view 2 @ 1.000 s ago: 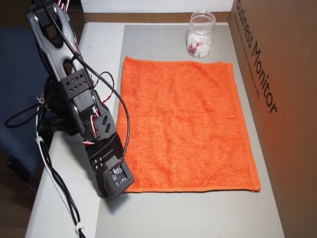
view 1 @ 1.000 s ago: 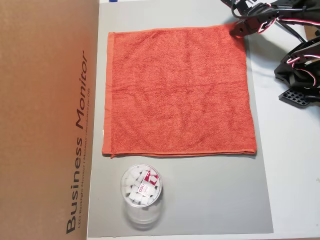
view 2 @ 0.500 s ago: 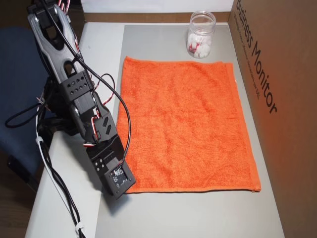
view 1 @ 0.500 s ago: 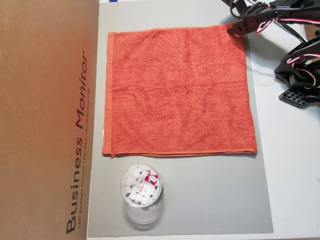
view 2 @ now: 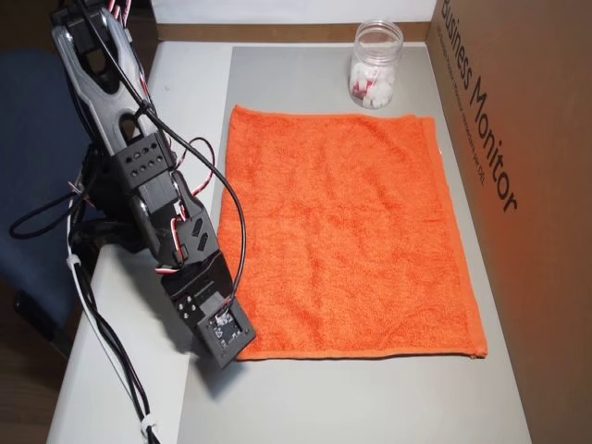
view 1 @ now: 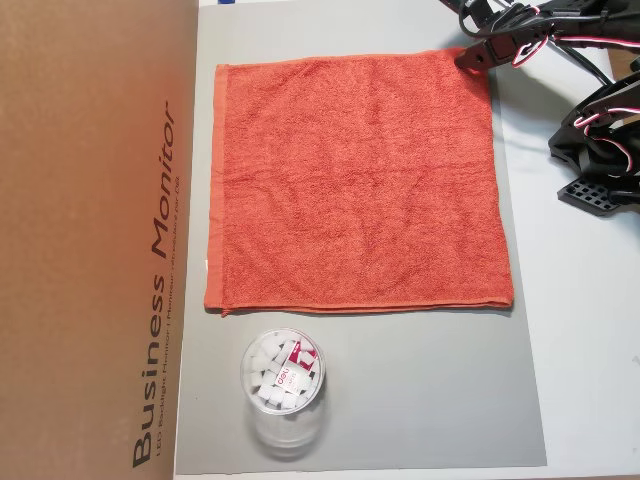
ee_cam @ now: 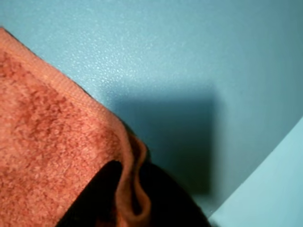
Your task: Fold the blanket.
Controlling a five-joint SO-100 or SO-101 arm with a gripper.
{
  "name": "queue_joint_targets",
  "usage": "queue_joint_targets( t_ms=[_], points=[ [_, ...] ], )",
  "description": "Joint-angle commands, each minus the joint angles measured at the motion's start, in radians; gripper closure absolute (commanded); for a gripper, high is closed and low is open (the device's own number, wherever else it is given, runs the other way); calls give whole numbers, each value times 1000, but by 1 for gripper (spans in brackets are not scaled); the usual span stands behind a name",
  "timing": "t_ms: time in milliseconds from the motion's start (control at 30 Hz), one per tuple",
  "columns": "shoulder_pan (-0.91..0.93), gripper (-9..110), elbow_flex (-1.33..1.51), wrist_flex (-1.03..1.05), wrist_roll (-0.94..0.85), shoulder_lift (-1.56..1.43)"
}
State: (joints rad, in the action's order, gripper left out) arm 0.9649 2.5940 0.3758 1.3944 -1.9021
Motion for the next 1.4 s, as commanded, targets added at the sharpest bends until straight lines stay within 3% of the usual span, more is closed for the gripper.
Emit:
queue_joint_targets(
  t_ms=[0,367,1033,1367],
  points=[
    [35,102,-8,11,-49,-2],
    [83,102,-17,-5,-132,-6],
    [84,102,-94,282,-112,-276],
    [146,102,-97,322,-112,-364]
  ],
)
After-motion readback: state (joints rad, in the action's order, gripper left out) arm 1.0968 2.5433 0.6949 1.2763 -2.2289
